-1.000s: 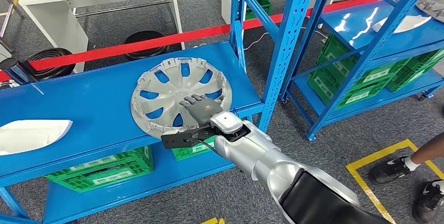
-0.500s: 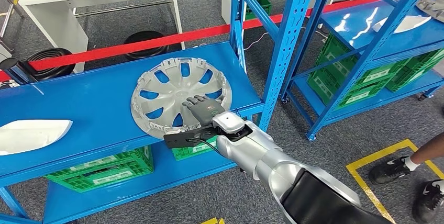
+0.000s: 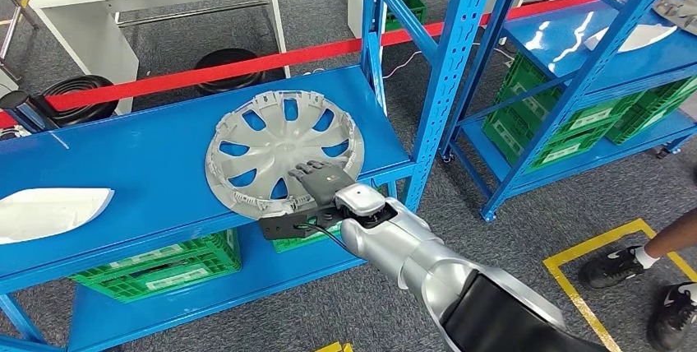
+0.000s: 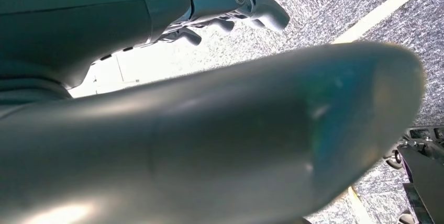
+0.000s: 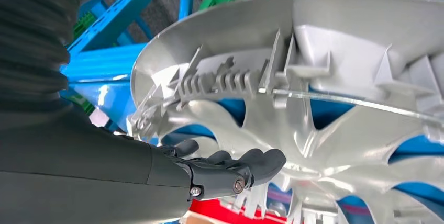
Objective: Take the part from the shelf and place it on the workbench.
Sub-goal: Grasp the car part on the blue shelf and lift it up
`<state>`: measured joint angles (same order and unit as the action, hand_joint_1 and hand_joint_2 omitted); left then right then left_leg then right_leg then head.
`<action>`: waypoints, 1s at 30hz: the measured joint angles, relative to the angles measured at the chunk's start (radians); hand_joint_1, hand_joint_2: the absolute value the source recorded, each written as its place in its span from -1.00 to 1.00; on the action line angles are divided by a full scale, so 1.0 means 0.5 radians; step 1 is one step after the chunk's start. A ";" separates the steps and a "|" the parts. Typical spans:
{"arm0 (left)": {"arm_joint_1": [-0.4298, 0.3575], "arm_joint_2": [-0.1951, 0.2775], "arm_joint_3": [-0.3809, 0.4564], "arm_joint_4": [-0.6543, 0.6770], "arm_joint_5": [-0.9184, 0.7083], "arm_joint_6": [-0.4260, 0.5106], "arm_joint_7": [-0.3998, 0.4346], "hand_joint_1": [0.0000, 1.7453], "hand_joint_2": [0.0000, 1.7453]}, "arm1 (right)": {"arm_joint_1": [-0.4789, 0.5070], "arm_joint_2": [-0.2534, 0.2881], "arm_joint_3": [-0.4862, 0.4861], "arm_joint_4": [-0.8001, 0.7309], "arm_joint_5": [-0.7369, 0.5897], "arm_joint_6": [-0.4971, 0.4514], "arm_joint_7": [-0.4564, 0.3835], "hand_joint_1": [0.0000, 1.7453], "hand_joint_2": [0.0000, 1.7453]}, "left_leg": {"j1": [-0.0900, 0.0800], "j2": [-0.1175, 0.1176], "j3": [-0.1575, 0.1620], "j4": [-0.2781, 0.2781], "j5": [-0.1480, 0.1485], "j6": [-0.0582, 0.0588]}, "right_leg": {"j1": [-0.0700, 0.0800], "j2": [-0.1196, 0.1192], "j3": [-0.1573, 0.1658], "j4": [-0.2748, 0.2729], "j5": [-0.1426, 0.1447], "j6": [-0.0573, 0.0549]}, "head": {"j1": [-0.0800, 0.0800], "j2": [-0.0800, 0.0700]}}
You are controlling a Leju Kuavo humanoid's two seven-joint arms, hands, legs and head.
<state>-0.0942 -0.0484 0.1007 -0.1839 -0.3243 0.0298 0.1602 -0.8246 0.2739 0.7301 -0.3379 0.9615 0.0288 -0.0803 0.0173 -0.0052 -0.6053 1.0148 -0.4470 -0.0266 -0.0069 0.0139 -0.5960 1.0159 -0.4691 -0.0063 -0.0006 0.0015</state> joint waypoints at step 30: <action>-0.006 0.010 0.006 -0.003 0.007 0.031 0.000 -1.00 -1.00 | 0.047 -0.036 -0.001 0.010 -0.102 -0.026 0.007 1.00 1.00 | 0.000 0.000 0.002 0.000 0.000 0.000 | 0.000 -0.001 0.002 0.000 -0.001 0.002 | 0.000 0.000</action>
<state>-0.0973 -0.0435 0.1039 -0.1854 -0.3210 0.0455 0.1602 -0.8010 0.2561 0.7298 -0.3330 0.9104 0.0159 -0.0768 0.0173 -0.0052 -0.6044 1.0148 -0.4469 -0.0265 -0.0071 0.0135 -0.5950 1.0159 -0.4697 -0.0051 -0.0007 0.0015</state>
